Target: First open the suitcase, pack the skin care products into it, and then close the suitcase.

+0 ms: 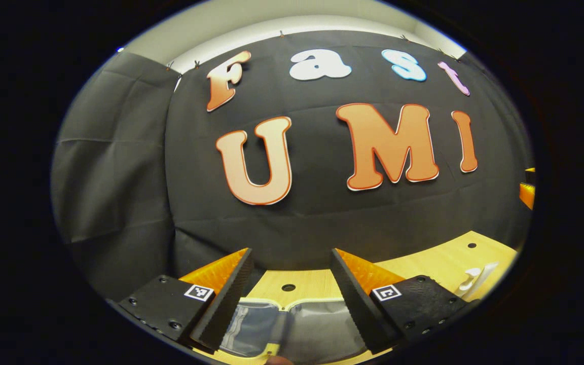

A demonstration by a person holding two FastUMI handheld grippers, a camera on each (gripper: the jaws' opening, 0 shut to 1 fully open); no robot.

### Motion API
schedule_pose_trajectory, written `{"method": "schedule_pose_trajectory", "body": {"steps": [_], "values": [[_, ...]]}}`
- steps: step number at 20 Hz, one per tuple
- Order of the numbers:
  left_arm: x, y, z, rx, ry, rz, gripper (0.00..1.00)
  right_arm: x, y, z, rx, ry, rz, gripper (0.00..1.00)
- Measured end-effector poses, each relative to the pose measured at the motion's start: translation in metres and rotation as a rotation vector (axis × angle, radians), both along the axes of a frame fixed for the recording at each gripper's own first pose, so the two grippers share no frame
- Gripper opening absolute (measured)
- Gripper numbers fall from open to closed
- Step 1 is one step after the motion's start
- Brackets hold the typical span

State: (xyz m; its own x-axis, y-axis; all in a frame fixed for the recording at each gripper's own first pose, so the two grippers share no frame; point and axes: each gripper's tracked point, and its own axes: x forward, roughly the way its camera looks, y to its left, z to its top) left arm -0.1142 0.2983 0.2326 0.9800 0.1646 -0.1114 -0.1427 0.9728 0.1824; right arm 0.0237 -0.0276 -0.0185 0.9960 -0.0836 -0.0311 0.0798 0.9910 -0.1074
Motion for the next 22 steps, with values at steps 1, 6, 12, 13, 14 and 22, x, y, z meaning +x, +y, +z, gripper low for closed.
{"method": "schedule_pose_trajectory", "body": {"steps": [1, 6, 12, 13, 14, 22], "values": [[-0.009, -0.007, 0.006, 0.013, -0.007, -0.009, 0.99, -0.002, -0.005, -0.002, 0.004, 0.002, -0.001, 0.97], [-0.053, -0.043, 0.029, 0.053, -0.012, -0.126, 0.98, -0.013, -0.03, -0.024, 0.025, 0.045, 0.003, 0.97], [-0.07, -0.066, 0.055, 0.011, 0.08, -0.25, 0.99, -0.022, -0.055, -0.048, 0.021, 0.094, -0.003, 0.97], [-0.073, -0.067, 0.06, 0.011, 0.092, -0.275, 0.99, -0.023, -0.055, -0.055, 0.029, 0.108, 0.001, 0.97], [-0.077, -0.069, 0.065, 0.007, 0.113, -0.299, 0.99, -0.023, -0.056, -0.061, 0.04, 0.122, 0.004, 0.97], [-0.081, -0.13, 0.009, -0.066, 0.294, -0.462, 0.99, -0.025, -0.056, -0.123, 0.071, 0.288, 0.046, 0.97]]}}
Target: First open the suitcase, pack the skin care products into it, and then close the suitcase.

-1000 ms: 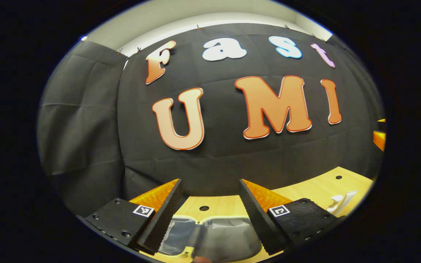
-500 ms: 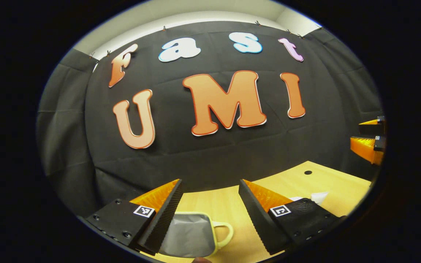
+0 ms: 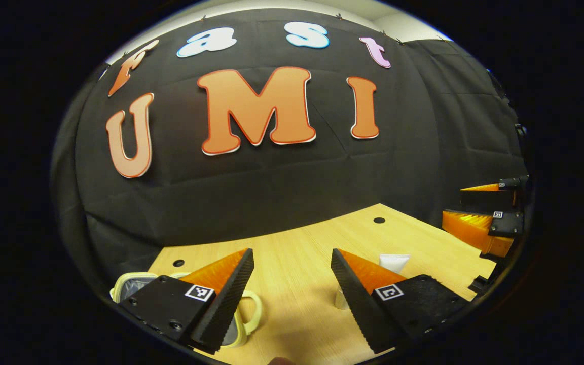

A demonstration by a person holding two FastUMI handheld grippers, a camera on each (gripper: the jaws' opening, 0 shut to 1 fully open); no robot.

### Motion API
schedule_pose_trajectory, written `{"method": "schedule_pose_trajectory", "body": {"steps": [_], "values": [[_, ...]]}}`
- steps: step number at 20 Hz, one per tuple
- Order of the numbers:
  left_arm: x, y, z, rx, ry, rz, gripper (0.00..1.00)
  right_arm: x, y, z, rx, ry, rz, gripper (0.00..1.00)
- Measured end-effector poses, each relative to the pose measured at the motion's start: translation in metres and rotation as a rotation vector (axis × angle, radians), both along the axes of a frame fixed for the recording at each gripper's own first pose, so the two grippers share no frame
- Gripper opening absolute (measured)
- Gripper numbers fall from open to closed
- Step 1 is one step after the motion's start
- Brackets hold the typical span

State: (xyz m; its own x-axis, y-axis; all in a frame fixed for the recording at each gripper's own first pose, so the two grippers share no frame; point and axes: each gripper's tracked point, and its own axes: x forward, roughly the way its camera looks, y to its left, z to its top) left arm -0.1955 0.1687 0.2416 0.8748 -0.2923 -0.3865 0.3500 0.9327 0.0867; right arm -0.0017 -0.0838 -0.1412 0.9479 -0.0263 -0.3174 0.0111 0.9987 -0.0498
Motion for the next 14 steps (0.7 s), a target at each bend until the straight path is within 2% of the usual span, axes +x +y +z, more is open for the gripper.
{"method": "schedule_pose_trajectory", "body": {"steps": [3, 6, 14], "values": [[-0.001, -0.018, -0.025, -0.01, 0.064, -0.034, 0.99, -0.003, 0.005, -0.021, 0.0, 0.07, 0.037, 0.98], [-0.004, -0.035, -0.058, 0.0, 0.144, -0.077, 0.99, -0.003, 0.003, -0.019, 0.008, 0.068, 0.038, 0.98], [-0.017, -0.067, -0.161, 0.031, 0.376, -0.137, 1.0, -0.011, -0.02, -0.019, -0.019, 0.08, -0.013, 0.97]]}}
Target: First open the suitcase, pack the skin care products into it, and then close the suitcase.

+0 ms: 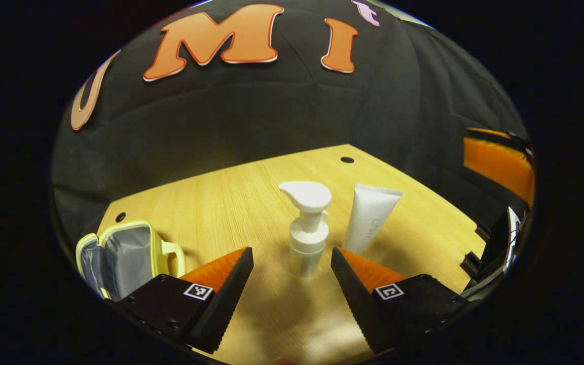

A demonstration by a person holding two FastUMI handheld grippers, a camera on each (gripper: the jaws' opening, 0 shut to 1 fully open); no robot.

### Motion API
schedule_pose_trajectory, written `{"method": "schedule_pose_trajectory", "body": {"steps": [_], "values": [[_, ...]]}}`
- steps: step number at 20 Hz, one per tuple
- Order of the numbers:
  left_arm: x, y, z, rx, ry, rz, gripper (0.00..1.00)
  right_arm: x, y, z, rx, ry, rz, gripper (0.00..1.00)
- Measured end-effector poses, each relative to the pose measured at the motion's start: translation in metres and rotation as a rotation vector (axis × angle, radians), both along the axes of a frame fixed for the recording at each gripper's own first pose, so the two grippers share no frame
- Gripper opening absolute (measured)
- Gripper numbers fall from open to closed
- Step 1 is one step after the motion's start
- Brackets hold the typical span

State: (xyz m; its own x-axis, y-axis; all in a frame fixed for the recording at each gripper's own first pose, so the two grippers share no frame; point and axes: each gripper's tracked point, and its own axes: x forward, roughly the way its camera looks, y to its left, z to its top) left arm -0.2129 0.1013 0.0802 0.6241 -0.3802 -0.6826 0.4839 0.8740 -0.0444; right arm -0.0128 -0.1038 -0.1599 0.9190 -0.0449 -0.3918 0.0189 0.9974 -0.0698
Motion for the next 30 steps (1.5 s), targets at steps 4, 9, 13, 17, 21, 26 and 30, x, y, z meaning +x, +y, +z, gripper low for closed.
{"method": "schedule_pose_trajectory", "body": {"steps": [4, 9, 13, 17, 21, 26, 30], "values": [[0.008, -0.015, -0.04, 0.019, 0.073, -0.009, 1.0, -0.007, -0.005, -0.005, -0.006, 0.028, -0.013, 0.97], [0.029, -0.03, -0.07, 0.026, 0.077, -0.027, 1.0, -0.01, -0.007, -0.004, -0.016, 0.046, -0.02, 0.98], [0.038, -0.039, -0.081, 0.013, 0.085, -0.018, 0.9, -0.014, -0.008, -0.008, -0.029, 0.073, -0.019, 0.97], [0.034, -0.028, -0.079, 0.026, 0.099, -0.005, 0.63, -0.019, 0.001, -0.02, -0.014, 0.106, 0.003, 0.97], [0.033, -0.009, -0.051, 0.016, 0.066, 0.014, 0.63, -0.011, 0.013, -0.036, -0.011, 0.14, 0.042, 0.98], [0.037, 0.03, 0.004, -0.021, 0.015, 0.073, 0.63, -0.001, 0.023, -0.067, -0.007, 0.192, 0.089, 0.98], [0.04, 0.076, 0.044, -0.006, -0.035, 0.156, 0.63, 0.001, 0.03, -0.098, 0.012, 0.254, 0.128, 0.97]]}}
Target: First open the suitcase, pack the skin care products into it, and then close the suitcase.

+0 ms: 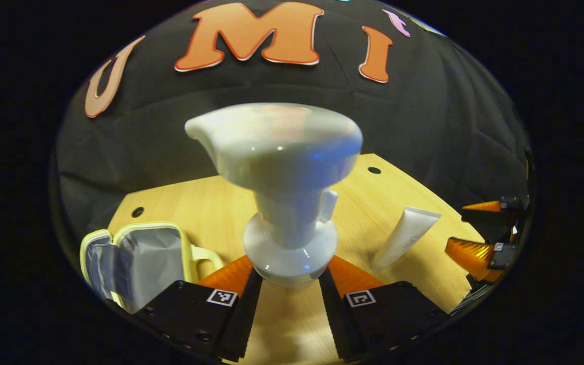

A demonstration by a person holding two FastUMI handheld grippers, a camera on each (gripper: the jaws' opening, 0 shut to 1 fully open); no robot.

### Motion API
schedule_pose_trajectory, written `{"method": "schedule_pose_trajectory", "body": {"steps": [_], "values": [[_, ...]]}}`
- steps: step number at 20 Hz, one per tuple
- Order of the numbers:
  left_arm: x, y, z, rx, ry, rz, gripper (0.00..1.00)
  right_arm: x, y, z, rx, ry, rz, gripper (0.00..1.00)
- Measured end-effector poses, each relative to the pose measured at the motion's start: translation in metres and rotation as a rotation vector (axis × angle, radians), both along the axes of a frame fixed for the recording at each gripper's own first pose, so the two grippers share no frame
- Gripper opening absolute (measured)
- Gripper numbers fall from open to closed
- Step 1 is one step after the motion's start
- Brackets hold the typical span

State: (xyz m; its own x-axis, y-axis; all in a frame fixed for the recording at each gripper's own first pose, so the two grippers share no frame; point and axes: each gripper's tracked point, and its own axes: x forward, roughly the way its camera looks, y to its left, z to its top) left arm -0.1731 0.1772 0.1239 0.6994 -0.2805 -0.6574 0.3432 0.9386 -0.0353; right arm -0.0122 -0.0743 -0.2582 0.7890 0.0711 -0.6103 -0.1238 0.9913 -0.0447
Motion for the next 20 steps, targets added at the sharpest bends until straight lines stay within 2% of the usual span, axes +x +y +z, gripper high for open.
{"method": "schedule_pose_trajectory", "body": {"steps": [5, 8, 12, 17, 18, 20], "values": [[-0.009, 0.059, 0.034, 0.046, -0.029, 0.105, 0.63, 0.006, 0.011, -0.034, 0.003, 0.051, 0.046, 0.98], [-0.025, 0.101, 0.046, 0.051, -0.004, 0.201, 0.64, 0.011, 0.024, -0.053, 0.049, 0.091, 0.077, 0.98], [-0.044, 0.164, 0.058, 0.09, 0.024, 0.329, 0.63, 0.026, 0.039, -0.072, 0.094, 0.121, 0.089, 0.94], [-0.064, 0.221, 0.057, 0.114, 0.06, 0.426, 0.63, 0.042, 0.045, -0.088, 0.117, 0.133, 0.065, 0.78], [-0.062, 0.231, 0.054, 0.106, 0.074, 0.44, 0.63, 0.045, 0.045, -0.09, 0.12, 0.134, 0.058, 0.71], [-0.061, 0.246, 0.045, 0.067, 0.12, 0.462, 0.63, 0.049, 0.044, -0.095, 0.118, 0.141, 0.039, 0.63]]}}
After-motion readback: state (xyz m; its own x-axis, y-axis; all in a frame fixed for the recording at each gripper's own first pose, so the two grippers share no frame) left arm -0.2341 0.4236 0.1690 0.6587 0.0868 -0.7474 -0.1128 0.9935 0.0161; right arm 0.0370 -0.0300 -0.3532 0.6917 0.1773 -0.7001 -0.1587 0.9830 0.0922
